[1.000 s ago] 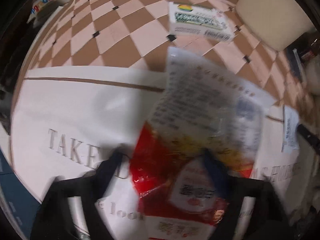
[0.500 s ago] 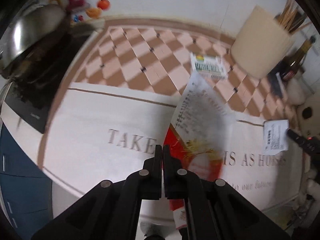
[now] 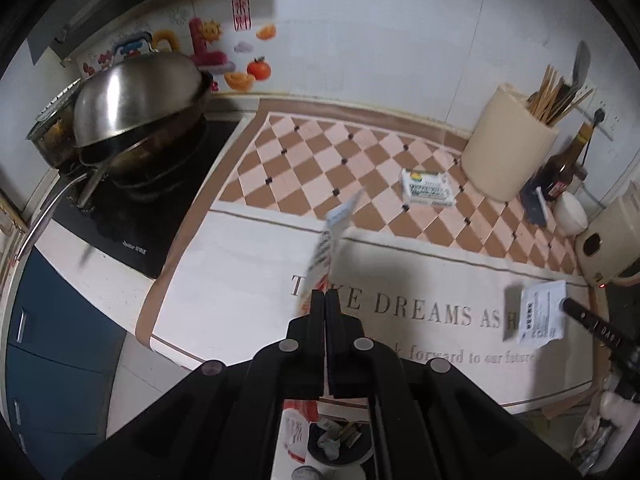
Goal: Collect trash
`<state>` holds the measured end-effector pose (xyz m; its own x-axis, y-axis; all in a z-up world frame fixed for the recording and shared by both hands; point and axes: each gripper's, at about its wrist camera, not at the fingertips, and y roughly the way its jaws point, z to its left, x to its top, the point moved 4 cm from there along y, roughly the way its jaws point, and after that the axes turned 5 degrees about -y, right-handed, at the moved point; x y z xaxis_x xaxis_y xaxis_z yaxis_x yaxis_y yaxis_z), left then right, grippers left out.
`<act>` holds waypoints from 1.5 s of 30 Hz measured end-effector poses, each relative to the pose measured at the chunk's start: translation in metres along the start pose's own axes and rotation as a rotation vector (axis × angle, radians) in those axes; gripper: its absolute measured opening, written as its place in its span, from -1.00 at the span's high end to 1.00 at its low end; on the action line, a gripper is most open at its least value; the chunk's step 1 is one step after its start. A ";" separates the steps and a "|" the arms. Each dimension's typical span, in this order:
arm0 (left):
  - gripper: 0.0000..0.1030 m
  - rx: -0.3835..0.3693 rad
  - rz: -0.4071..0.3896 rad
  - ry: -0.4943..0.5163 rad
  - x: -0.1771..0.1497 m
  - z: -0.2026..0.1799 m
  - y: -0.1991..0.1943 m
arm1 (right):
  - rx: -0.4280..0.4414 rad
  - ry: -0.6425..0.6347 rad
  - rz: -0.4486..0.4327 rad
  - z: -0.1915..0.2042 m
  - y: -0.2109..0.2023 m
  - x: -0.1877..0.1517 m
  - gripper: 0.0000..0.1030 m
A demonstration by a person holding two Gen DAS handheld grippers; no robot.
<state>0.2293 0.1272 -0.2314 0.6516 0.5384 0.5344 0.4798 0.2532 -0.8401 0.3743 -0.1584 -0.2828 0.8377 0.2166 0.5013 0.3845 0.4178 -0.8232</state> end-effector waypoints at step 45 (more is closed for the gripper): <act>1.00 -0.110 0.609 -0.096 -0.458 0.044 0.369 | 0.023 0.144 0.457 -0.061 0.271 -0.504 1.00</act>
<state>0.0820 0.0099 -0.7902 0.7741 0.6309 -0.0527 0.0999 -0.2038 -0.9739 0.0796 -0.2079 -0.7746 0.9649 0.2585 0.0456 -0.0432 0.3277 -0.9438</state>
